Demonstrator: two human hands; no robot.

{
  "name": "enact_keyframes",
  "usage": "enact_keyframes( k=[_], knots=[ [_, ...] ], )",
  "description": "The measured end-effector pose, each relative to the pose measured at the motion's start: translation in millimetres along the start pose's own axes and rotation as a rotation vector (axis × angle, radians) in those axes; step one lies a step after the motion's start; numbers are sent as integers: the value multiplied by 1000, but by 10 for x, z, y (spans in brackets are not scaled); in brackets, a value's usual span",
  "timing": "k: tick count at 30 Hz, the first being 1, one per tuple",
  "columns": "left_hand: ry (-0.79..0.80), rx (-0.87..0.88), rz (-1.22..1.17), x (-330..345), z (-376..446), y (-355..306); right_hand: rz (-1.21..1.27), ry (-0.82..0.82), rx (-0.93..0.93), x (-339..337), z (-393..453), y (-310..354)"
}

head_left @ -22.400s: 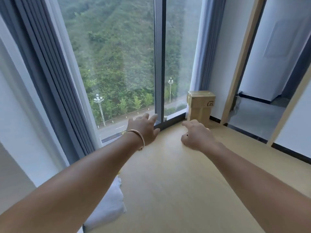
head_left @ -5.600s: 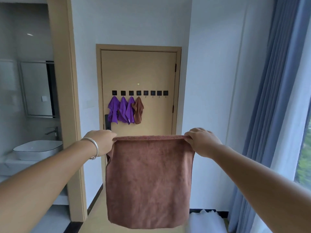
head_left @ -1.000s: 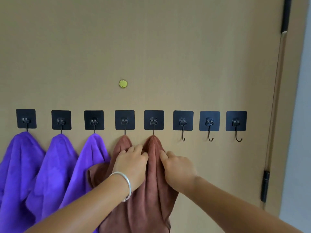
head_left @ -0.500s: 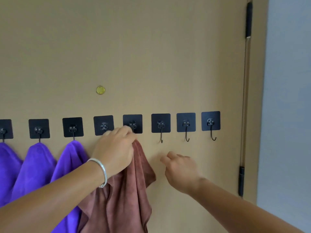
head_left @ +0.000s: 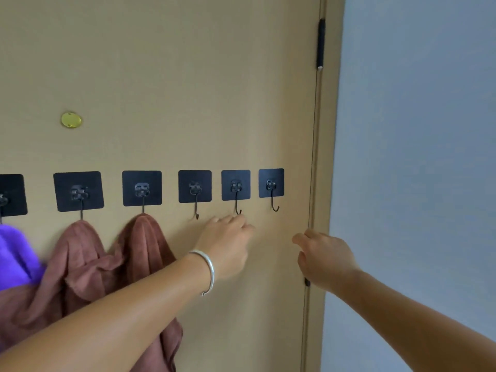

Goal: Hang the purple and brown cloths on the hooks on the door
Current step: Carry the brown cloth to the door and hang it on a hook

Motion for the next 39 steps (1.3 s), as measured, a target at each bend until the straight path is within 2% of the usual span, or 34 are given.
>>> enact_keyframes(
  k=[10,16,21,30,39],
  knots=[
    [-69,195,-241,-50,314,-402,-204,-30,275,-520,-502,-120],
    [-156,326,-376,-190,300,-719,-333,-28,470,-835,-1182,14],
    [-282,458,-454,-474,151,-1243,-450,-57,617,-1215,-1904,189],
    [-477,682,-663,-1592,-337,-2232,-684,-45,927,-2195,-3252,614],
    [-597,897,-860,-3113,-1145,-3098,-820,-120,1250,-3290,-4775,1257]
  ],
)
Point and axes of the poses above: each hand's wrist, its own z-axis towards the middle knuckle, its own x-axis out of the palm, y = z × x, the point moved 2 cm from there along z, towards the middle knuckle, and after that the axes turned 15 degrees about z, right-handed, at the moved point
